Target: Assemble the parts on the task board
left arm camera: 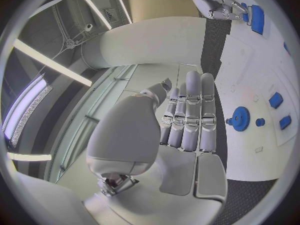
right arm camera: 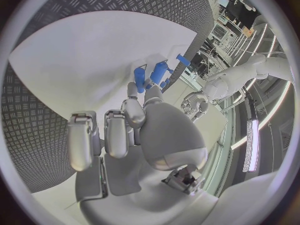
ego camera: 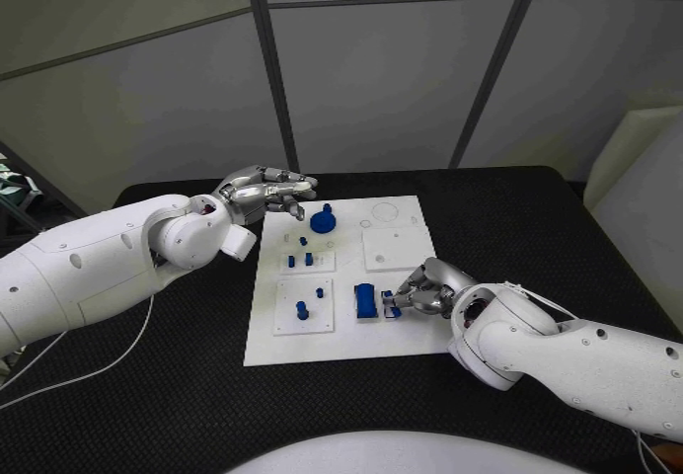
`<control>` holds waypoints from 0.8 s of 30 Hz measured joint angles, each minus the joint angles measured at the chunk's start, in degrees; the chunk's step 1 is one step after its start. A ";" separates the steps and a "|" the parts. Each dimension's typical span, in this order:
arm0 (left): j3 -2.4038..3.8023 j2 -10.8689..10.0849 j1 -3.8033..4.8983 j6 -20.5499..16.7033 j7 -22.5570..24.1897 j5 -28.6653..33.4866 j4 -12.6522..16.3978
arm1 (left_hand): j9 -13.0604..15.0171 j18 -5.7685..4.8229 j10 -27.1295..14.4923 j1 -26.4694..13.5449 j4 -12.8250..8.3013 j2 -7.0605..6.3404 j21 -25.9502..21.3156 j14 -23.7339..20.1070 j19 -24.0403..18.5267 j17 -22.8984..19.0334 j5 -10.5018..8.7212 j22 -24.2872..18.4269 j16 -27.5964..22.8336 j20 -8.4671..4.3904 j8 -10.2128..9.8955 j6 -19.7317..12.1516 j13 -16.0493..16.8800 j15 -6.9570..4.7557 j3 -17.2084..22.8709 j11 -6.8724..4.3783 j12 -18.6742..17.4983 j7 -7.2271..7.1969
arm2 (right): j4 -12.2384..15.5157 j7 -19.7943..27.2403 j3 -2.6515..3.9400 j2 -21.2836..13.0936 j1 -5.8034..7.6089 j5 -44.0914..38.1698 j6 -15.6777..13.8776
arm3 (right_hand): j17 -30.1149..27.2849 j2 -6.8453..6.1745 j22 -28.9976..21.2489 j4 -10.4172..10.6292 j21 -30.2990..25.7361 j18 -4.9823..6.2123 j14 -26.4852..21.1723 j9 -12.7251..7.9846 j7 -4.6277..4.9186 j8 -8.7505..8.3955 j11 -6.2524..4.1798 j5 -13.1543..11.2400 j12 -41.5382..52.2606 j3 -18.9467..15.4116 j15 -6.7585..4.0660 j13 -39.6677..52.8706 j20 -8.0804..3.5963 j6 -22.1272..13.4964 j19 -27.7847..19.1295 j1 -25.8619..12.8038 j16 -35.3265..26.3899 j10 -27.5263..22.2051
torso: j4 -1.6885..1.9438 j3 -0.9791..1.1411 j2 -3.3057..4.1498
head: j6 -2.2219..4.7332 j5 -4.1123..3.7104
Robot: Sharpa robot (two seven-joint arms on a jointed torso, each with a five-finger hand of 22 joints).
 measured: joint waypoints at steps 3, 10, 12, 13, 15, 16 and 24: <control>0.00 0.03 0.00 0.02 -0.03 0.00 0.00 | 0.00 0.00 0.00 0.00 0.00 0.00 0.00 0.00 0.00 0.00 0.00 0.00 0.00 0.00 0.00 0.00 0.00 0.00 0.00 0.00 0.00 0.00 | -0.48 -0.33 0.03 0.40 0.01 -0.13 0.03 | 0.05 -0.02 0.00 0.05 0.00 0.00 -0.08 0.10 -0.08 0.00 -0.02 -0.09 -0.01 -0.04 -0.08 0.00 0.00 0.09 0.00 -0.02 0.00 0.02 | -0.01 0.00 0.00 | 0.00 0.00; 0.00 0.03 0.00 0.09 -0.14 0.00 0.01 | 0.00 0.00 0.00 0.01 0.00 -0.01 0.00 0.00 0.00 0.00 0.00 0.00 0.00 0.00 0.00 0.00 -0.01 0.00 0.00 0.00 0.00 0.00 | -1.21 -0.60 0.09 0.97 0.08 -0.45 0.03 | 0.04 -0.68 0.00 0.48 0.00 0.00 -0.09 0.53 -0.71 0.42 -0.04 -0.57 0.24 -0.80 -0.09 0.07 0.00 1.33 0.00 -1.00 0.00 0.04 | -0.02 0.00 -0.03 | 0.03 0.09; 0.00 0.06 0.01 0.12 -0.18 0.00 0.01 | -0.01 -0.01 0.00 0.01 0.00 -0.01 0.00 0.00 0.00 0.00 0.00 0.00 0.00 0.00 0.00 0.00 -0.01 0.00 0.00 0.00 0.00 0.00 | -1.30 -0.69 0.06 1.11 0.08 -0.55 0.06 | 0.04 -0.97 0.00 0.96 0.00 0.01 -0.14 0.58 -1.39 0.46 -0.04 -0.89 0.24 -1.27 -0.15 0.09 0.00 2.33 0.00 -1.74 0.00 0.04 | -0.04 0.00 -0.03 | 0.03 0.10; 0.00 0.07 0.01 0.13 -0.19 0.00 0.01 | -0.01 0.00 0.00 0.01 0.00 -0.01 0.00 0.00 0.00 0.00 0.00 0.00 0.00 0.00 0.00 0.00 -0.01 0.00 0.00 0.00 0.00 0.00 | -1.31 -0.72 0.04 1.15 0.07 -0.58 0.10 | 0.04 -0.96 0.00 1.21 0.00 0.01 -0.19 1.14 -2.04 1.02 -0.14 -1.05 0.29 -1.50 -0.20 0.38 -0.11 3.05 0.11 -2.19 0.00 0.14 | -0.04 0.00 -0.03 | 0.03 0.10; 0.00 0.07 0.01 0.16 -0.22 0.00 0.01 | 0.01 0.00 0.00 0.01 0.00 -0.01 0.00 0.00 0.00 0.00 0.00 0.00 0.00 0.00 0.00 0.00 0.01 0.00 0.00 0.00 0.00 0.00 | -1.31 -0.77 0.02 1.24 0.04 -0.65 0.21 | 0.04 -1.28 0.00 1.75 0.00 0.01 -0.19 1.08 -1.88 0.81 -0.23 -1.44 0.46 -2.05 -0.20 0.43 -0.20 2.98 0.21 -2.83 0.00 0.23 | -0.04 0.01 -0.03 | 0.03 0.10; 0.00 0.07 0.01 0.18 -0.23 0.00 0.01 | 0.04 0.00 0.00 0.01 0.00 -0.01 0.00 0.00 0.00 0.00 0.00 0.00 0.00 0.00 0.00 0.00 0.04 0.00 0.00 0.00 0.00 0.00 | -1.30 -0.78 0.02 1.26 0.04 -0.69 0.27 | 0.04 -1.47 0.00 1.95 0.00 0.01 -0.19 1.04 -1.86 0.69 -0.23 -1.54 0.46 -2.25 -0.20 0.39 -0.20 2.96 0.20 -3.03 0.00 0.23 | -0.04 0.01 -0.03 | 0.03 0.10; 0.00 0.04 0.01 0.25 -0.30 0.00 -0.03 | 0.04 0.00 0.00 0.01 0.00 -0.01 0.00 0.00 0.00 0.00 0.00 0.01 0.00 0.00 0.00 0.00 0.04 0.00 0.00 0.00 0.00 0.00 | -1.17 -0.93 0.03 1.10 0.04 -1.20 0.65 | 0.03 -2.71 0.00 3.87 0.00 0.00 -0.19 1.44 -1.67 0.68 -0.23 -2.60 0.46 -4.17 -0.20 0.35 -0.32 3.15 0.08 -4.81 0.00 0.23 | -0.04 0.03 -0.04 | -0.01 0.19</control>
